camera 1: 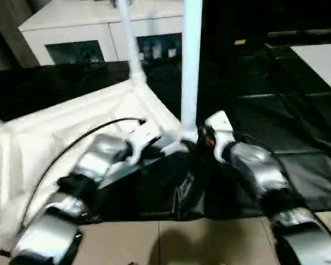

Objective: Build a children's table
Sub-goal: Rotate leg to tighten

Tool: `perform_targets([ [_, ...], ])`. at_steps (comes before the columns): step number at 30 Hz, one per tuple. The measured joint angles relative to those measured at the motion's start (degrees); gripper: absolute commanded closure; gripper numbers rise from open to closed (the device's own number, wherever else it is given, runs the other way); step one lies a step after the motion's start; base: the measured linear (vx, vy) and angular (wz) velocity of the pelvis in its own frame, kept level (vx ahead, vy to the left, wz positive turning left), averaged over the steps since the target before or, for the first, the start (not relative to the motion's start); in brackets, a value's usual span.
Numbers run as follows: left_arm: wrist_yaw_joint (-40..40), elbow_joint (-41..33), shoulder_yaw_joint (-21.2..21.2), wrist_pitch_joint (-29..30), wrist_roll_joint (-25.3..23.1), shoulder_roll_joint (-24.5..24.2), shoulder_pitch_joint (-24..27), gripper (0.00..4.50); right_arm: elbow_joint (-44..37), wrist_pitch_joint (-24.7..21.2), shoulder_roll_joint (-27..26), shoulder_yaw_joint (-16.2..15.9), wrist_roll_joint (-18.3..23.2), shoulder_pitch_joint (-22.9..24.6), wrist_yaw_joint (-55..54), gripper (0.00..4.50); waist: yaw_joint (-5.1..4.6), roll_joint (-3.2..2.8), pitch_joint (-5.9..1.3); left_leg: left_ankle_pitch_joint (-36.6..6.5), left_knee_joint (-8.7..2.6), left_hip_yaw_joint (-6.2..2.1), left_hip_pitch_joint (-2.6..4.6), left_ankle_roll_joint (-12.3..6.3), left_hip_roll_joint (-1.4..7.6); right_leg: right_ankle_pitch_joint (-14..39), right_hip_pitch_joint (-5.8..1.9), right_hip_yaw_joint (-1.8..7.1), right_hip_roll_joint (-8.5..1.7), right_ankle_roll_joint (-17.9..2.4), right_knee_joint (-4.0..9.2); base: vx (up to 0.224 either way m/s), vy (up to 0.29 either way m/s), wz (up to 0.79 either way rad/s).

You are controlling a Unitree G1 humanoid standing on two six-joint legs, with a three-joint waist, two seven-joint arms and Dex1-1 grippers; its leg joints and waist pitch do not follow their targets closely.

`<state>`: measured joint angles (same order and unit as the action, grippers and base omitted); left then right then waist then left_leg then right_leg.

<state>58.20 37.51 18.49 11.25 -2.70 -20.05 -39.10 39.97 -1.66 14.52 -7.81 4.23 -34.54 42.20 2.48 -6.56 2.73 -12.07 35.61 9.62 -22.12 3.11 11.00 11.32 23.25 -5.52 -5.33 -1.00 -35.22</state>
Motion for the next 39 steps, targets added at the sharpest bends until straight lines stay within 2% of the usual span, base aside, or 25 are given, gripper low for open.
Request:
perform_targets([
  [4, 8.2, -5.6, 1.5, -0.9, 2.5, -4.4, 3.7, 4.5, -5.4, -0.7, 3.3, -2.6, 2.5, 3.4, 11.4, 0.5, 0.79, -0.14, 0.02, 0.0, 0.09, 0.03, 0.02, 0.01, 0.02, 0.0, -0.04, 0.01, -0.02, 0.0, -0.1, 0.0, 0.0, 0.0],
  [10, 12.3, -9.2, 1.7, -0.7, 3.1, -5.8, 5.4, 4.5, -7.4, -1.9, 5.5, -3.6, 4.2, 3.6, 19.4, 0.5, 1.32, -0.2, 0.03, 0.0, 0.12, 0.17, 0.03, 0.04, 0.02, 0.0, -0.15, 0.14, -0.08, 0.0, -0.17, 0.0, 0.0, 0.0],
  [14, 12.6, -9.3, 1.8, -0.6, 3.1, -5.8, 5.7, 4.5, -7.2, -1.9, 5.7, -3.9, 4.2, 3.6, 21.0, 0.86, 1.35, -0.19, 0.03, 0.0, 0.13, 0.16, 0.01, 0.04, 0.02, 0.0, -0.16, 0.14, -0.08, 0.0, -0.18, 0.0, 0.0, 0.0],
  [16, 12.6, -10.0, 1.9, -0.3, 3.2, -6.0, 5.9, 4.5, -7.2, -1.9, 5.7, -3.9, 4.5, 3.6, 21.6, 1.18, 1.37, -0.19, 0.03, 0.0, 0.13, 0.16, 0.0, -0.01, 0.02, 0.0, -0.16, 0.13, -0.08, 0.0, -0.18, 0.0, 0.0, 0.0],
  [19, 12.7, -10.3, 1.9, -0.3, 3.4, -6.1, 6.1, 4.5, -7.2, -1.9, 5.7, -4.0, 4.7, 3.6, 22.4, 1.29, 1.37, -0.19, 0.03, 0.1, 0.16, 0.16, -0.02, -0.08, 0.02, 0.0, -0.14, 0.13, -0.08, 0.0, -0.17, 0.0, 0.0, 0.0],
  [22, 12.7, -10.7, 1.9, -0.1, 3.5, -6.2, 6.3, 4.5, -7.2, -1.9, 5.7, -4.0, 4.8, 3.6, 22.8, 1.65, 1.34, -0.19, 0.03, 0.1, 0.22, 0.16, -0.04, -0.09, 0.02, 0.0, -0.14, 0.14, -0.08, 0.0, -0.17, 0.0, 0.0, 0.0],
  [25, 12.6, -10.9, 1.7, 0.0, 3.5, -6.3, 6.5, 4.5, -7.2, -1.9, 5.7, -4.0, 4.8, 3.6, 22.9, 1.74, 1.34, -0.2, 0.03, 0.1, 0.24, 0.16, -0.04, -0.09, 0.02, 0.0, -0.14, 0.14, -0.08, 0.0, -0.18, 0.0, 0.0, 0.0],
  [30, 5.0, -6.2, -0.3, 0.4, 2.4, -3.0, 5.3, 4.5, -3.0, 0.0, 0.8, -2.7, 1.9, 2.8, 8.2, 1.77, 0.52, -0.29, -0.05, 0.2, 0.33, 0.16, 0.07, 0.03, 0.01, 0.0, -0.16, 0.21, -0.08, 0.0, -0.38, 0.0, 0.0, 0.0],
  [31, 1.3, -4.2, -1.6, 1.1, 2.3, -0.7, 4.5, 4.5, -1.5, -0.8, -1.7, -0.9, 1.6, 2.1, 1.9, 1.77, 0.26, -0.29, -0.06, 0.2, 0.35, 0.16, 0.13, 0.09, 0.01, 0.0, -0.2, 0.23, -0.08, 0.0, -0.43, 0.0, 0.0, 0.0],
  [34, -5.4, -1.3, -2.8, 2.4, 2.4, 3.4, 2.9, 4.5, 0.1, -3.0, -5.2, 1.8, 0.8, 0.8, -10.0, 1.78, -0.38, -0.3, -0.07, 0.1, 0.33, 0.14, 0.14, 0.3, 0.0, 0.0, -0.21, 0.23, -0.09, 0.0, -0.47, 0.0, 0.0, 0.0],
  [39, -17.5, 5.0, -5.1, 5.7, 2.4, 11.1, -1.6, 4.5, 5.8, -5.3, -11.2, 5.6, -0.4, -4.0, -30.3, 1.78, -0.52, -0.44, -0.16, 0.1, 0.32, 0.09, 0.18, 0.31, -0.02, -0.1, -0.24, 0.21, -0.09, 0.0, -0.55, 0.0, 0.0, 0.0],
])
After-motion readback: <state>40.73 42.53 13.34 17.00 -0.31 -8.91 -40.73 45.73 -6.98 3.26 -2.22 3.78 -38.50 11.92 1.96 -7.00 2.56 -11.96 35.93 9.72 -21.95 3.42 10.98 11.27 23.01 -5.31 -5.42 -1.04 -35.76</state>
